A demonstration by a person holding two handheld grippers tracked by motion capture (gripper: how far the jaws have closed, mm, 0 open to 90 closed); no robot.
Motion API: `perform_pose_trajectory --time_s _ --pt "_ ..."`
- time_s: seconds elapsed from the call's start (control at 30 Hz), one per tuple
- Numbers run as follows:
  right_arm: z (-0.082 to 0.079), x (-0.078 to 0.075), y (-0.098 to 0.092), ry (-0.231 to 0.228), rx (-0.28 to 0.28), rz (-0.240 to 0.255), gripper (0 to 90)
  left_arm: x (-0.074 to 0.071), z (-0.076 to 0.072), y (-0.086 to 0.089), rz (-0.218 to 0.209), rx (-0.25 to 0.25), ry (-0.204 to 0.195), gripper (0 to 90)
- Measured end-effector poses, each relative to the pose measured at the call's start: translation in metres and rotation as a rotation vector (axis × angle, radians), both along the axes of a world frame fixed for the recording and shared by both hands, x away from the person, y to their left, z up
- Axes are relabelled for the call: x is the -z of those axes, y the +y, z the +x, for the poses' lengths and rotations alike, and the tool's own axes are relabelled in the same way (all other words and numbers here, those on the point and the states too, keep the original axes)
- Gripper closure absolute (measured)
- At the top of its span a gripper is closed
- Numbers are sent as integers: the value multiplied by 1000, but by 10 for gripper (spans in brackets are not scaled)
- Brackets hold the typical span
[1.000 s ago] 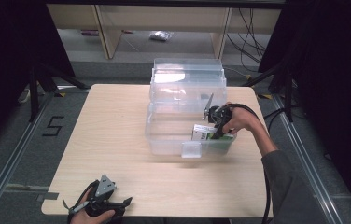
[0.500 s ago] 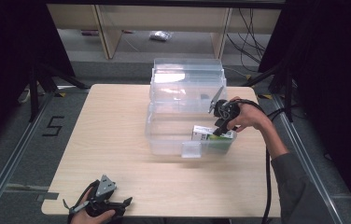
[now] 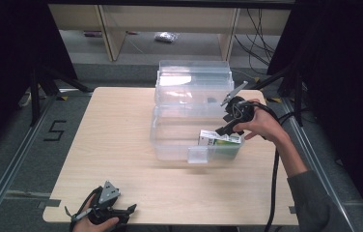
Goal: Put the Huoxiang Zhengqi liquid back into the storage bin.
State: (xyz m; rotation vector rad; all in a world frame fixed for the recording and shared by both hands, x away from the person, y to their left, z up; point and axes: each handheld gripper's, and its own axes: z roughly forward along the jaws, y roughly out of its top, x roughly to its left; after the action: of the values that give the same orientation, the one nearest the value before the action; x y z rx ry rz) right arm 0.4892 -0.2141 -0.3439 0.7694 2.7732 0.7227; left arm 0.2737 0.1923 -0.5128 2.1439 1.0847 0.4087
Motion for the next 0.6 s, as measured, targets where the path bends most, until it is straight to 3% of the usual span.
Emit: perform_pose_trajectory --time_s 0.03,0.07,0.17,0.2,0.3,0.33,0.37,0.4,0.47,0.5,0.53,0.6 --pt "0 0 0 0 0 0 339 0 0 0 0 0 0 156" --pt "-7 0 0 -3 51 30 317 1 0 0 2 -3 -6 156" --pt "-17 2 1 -10 71 57 294 0 0 0 2 -3 -4 156" --pt "-21 3 2 14 98 64 285 0 0 0 2 8 2 156" --pt "-26 6 1 -36 92 106 271 0 0 0 6 12 2 156" --pt "-30 6 1 -20 128 121 271 0 0 0 6 9 1 156" --pt "-30 6 1 -20 128 121 271 0 0 0 6 9 1 156" --pt "-35 7 2 -14 161 161 263 0 0 -1 -10 0 -6 156" --pt "-41 8 2 -10 178 181 251 0 -1 -1 -11 -1 -5 156" --pt "-40 11 0 -64 119 176 246 0 0 0 -11 -1 -4 156" --pt "-45 11 2 -32 155 188 241 0 0 0 -11 -2 -5 156" --pt "-49 14 2 -54 154 198 237 1 0 -1 -18 2 -13 156"
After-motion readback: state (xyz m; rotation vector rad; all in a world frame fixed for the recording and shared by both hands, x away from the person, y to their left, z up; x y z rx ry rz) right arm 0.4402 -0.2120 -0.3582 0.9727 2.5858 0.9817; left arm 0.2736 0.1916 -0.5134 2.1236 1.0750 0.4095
